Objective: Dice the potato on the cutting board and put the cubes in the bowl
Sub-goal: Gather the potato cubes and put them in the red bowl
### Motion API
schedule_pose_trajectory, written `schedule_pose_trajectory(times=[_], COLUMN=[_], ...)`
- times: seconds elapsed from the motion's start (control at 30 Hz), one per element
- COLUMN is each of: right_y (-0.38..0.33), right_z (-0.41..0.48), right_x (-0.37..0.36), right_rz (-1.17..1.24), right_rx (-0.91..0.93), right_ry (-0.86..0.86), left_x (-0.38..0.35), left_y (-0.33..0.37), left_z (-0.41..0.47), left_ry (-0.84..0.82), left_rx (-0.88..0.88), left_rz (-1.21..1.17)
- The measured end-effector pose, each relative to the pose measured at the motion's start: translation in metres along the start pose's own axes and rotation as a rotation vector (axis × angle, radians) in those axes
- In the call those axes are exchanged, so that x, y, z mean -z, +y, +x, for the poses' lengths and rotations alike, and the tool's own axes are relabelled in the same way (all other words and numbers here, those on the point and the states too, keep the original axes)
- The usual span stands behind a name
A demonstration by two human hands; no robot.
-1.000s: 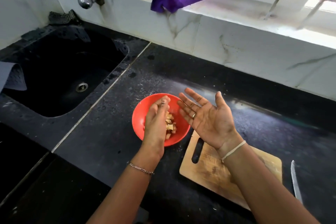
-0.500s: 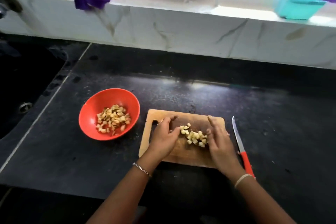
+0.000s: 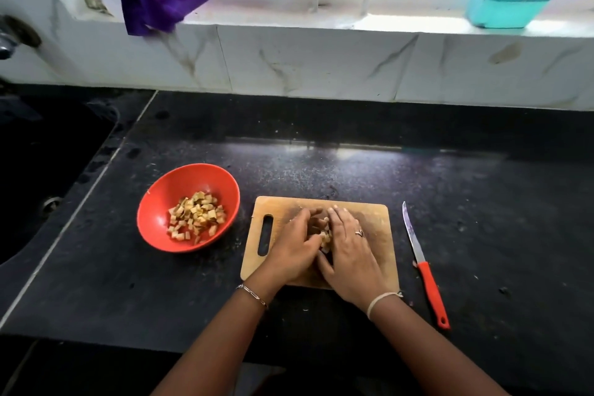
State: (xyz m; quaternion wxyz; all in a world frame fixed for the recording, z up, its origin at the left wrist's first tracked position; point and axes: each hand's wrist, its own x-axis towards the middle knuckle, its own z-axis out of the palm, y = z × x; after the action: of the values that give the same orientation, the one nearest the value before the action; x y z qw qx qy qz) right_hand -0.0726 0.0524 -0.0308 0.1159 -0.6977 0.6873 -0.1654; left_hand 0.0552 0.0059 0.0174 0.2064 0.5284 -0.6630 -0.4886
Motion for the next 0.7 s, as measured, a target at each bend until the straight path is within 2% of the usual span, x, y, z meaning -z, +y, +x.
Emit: schedule_pose_trajectory(times=[0.13, 0.27, 0.43, 0.5, 0.6, 0.7], right_y=[-0.003, -0.006, -0.004, -0.001, 0.010, 0.026], right_z=[0.015, 0.026, 0.029, 0.027, 0.021, 0.015], right_x=[0.001, -0.002, 0.000, 0.004, 0.013, 0.021], right_rz=[0.080, 0.107, 0.213, 0.277, 0.360, 0.432], right_rx=[0.036, 0.071, 0.078, 0.075, 0.062, 0.047], right_ry=[0.054, 0.135, 0.136, 0.133, 0.191, 0.252], left_x=[0.002, 0.005, 0.006, 0.008, 0.015, 0.018], left_y=[-0.010, -0.017, -0.025, -0.031, -0.043, -0.056], left_z=[0.003, 0.007, 0.010, 0.008, 0.005, 0.007], left_ry=[0.150, 0.231, 0.285, 0.336, 0.408, 0.344], left_rx=[-0.006, 0.016, -0.018, -0.117, -0.334, -0.403], left_rz=[-0.085, -0.190, -0.203, -0.099, 0.245, 0.461])
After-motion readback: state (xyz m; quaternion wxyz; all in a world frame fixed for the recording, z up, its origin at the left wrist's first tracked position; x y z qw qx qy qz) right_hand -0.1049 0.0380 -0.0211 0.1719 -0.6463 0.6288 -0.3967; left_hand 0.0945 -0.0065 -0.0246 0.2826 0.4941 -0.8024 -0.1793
